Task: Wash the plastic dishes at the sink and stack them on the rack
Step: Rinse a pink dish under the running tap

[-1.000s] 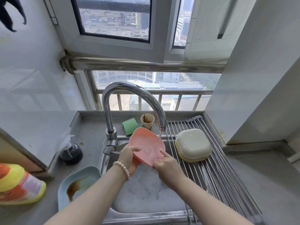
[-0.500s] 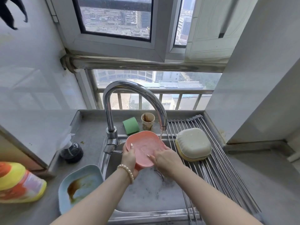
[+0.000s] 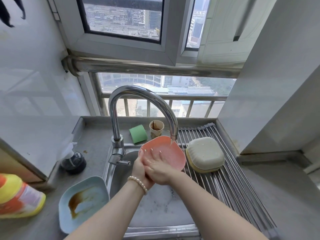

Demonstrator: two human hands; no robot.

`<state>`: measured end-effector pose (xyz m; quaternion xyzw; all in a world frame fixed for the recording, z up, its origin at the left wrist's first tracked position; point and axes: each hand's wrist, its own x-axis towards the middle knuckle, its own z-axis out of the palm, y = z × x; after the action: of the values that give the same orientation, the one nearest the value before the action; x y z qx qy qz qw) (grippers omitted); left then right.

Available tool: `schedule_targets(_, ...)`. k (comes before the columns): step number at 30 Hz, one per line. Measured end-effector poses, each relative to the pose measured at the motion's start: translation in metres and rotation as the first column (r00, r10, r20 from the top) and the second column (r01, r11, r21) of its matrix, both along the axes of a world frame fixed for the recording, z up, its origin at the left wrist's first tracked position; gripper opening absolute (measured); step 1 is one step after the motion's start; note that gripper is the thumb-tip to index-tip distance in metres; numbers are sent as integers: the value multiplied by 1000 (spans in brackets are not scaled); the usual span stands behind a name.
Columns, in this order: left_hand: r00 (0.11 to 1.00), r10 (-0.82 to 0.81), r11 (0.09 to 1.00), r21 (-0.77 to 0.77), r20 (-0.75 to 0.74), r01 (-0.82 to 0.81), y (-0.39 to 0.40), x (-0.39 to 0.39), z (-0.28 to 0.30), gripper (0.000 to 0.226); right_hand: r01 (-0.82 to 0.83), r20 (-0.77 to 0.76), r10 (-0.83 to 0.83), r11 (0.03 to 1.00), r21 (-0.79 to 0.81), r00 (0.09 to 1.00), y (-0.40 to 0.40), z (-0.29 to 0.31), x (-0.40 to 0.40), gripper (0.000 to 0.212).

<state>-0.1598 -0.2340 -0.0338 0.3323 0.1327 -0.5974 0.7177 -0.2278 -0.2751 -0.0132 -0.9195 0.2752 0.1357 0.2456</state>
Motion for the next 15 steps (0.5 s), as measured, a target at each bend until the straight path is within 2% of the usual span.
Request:
schedule_targets(3,999,-11,998,61,36,9,-4,-1,-1,62,-22,56,18,998,56,998,3,1,-3,53)
schedule_targets(7,964,-129,965,255,232,67,-6,17,-15,88,-27,-16,31,980,197,999,-2,4,-26,50)
schedule_targets(8,937,-168,944,323,306,63,-7,22,-23,86,-9,-62,22,979,203,998,-5,3,-34,53)
schedule_targets(10,829,-263,897,442,494,21,-7,24,-28,69,34,-170,-11,991,132,985,-14,-2,-46,60)
schedule_targets(12,753,-304,882,470,583,-8,-5,15,-22,51,66,-230,-47,995,75,972,-19,-3,-46,64)
schedule_targets(14,744,-263,895,444,614,-50,-8,7,-19,45,99,-228,-85,994,49,970,-16,0,-35,67)
schedule_targets(15,776,-232,904,425,587,-51,-9,2,-16,44,122,-200,-111,992,40,973,-14,2,-29,67)
